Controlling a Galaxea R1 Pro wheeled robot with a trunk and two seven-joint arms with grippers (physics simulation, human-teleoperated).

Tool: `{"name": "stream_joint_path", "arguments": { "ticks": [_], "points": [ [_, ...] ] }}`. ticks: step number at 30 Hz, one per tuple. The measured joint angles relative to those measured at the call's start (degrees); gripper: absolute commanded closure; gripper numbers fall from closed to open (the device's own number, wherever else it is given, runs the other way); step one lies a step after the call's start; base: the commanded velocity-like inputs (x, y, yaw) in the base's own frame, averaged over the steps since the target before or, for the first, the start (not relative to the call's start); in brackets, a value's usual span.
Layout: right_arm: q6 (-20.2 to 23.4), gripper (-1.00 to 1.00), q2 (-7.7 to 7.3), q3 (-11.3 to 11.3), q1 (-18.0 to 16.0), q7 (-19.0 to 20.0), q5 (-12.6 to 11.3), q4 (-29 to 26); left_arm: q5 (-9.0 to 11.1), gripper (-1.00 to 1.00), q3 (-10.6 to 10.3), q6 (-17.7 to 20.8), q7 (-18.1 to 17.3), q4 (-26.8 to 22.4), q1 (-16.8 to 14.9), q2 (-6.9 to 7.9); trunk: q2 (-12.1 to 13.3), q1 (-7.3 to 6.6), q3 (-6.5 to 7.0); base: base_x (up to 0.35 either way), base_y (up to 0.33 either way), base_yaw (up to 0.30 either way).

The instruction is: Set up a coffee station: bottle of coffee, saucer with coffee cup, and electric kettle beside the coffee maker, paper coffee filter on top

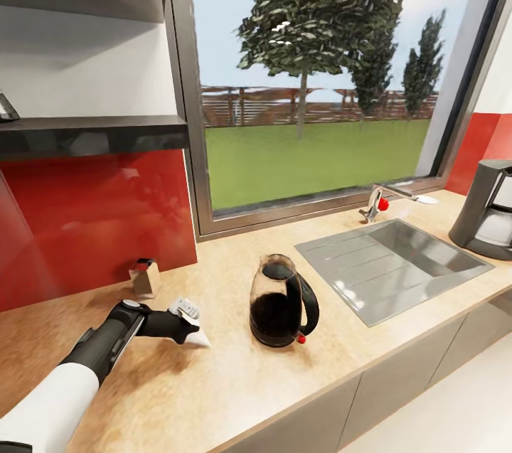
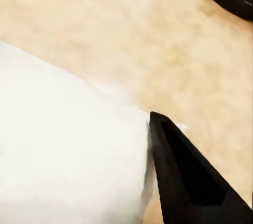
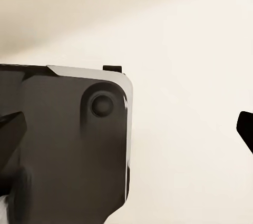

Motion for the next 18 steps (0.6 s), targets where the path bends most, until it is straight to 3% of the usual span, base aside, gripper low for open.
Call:
{"name": "stream_joint_path", "arguments": {
  "ticks": [18],
  "points": [
    [0.0,-1.00,0.00,0.0,0.0,0.0,0.0,0.0,-0.4,1.00,0.0,-0.5,0.0,0.0,0.0,0.01,0.0,0.00,0.00,0.000,0.000,0.000]
  ]
}}
